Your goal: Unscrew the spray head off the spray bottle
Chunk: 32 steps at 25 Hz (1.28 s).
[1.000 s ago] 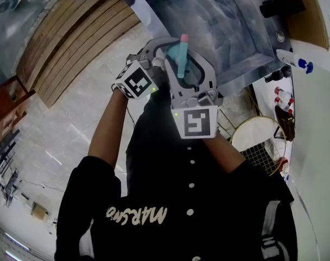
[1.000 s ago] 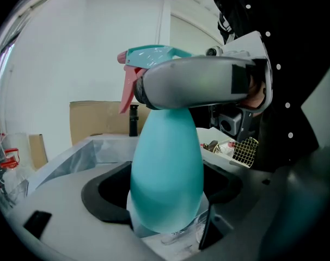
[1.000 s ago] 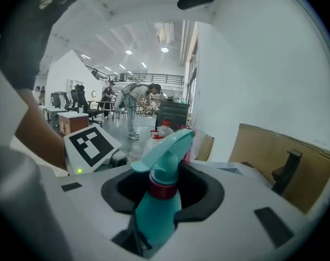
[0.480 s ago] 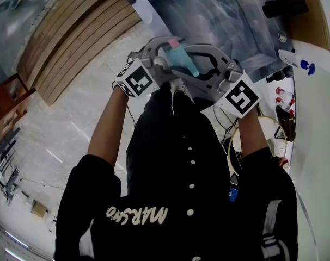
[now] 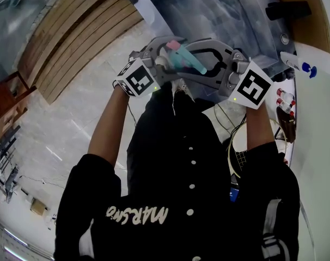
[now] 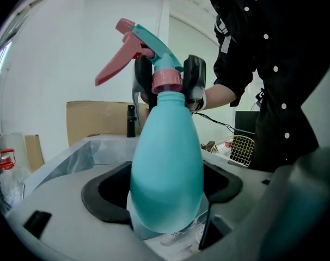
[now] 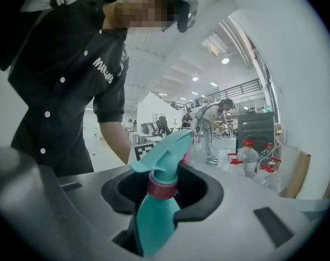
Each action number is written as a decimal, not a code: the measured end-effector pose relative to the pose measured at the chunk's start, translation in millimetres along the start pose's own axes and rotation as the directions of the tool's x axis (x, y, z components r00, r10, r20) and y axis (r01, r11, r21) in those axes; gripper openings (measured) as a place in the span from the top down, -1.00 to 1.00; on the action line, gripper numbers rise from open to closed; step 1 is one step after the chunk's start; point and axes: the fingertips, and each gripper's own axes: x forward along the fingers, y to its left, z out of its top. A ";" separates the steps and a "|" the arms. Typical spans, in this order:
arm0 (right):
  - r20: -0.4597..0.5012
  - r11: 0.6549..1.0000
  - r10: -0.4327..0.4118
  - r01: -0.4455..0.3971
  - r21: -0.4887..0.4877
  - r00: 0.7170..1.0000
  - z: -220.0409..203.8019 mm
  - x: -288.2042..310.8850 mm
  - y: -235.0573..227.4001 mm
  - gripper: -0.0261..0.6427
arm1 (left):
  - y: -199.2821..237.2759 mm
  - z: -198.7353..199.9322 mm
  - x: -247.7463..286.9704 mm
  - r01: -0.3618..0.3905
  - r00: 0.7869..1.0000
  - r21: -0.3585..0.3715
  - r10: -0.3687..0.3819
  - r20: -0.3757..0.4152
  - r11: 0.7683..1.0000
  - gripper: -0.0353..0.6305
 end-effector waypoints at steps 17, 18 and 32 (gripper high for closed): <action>0.098 0.980 -0.187 0.192 -0.044 0.978 89.8 -33.7 -4.6 0.45 | -0.3 -0.2 -0.2 0.001 1.000 -0.009 -0.001 0.011 1.000 -0.29; 0.105 0.978 -0.197 0.202 -0.047 0.975 96.1 -35.8 -4.1 0.45 | -0.6 -0.3 -0.2 0.000 1.000 -0.010 0.000 0.011 1.000 -0.29; 0.152 0.924 -0.365 0.378 -0.061 0.918 139.8 -80.8 -4.4 0.45 | 0.0 2.5 0.7 -0.022 0.999 -0.031 0.024 0.045 0.999 -0.29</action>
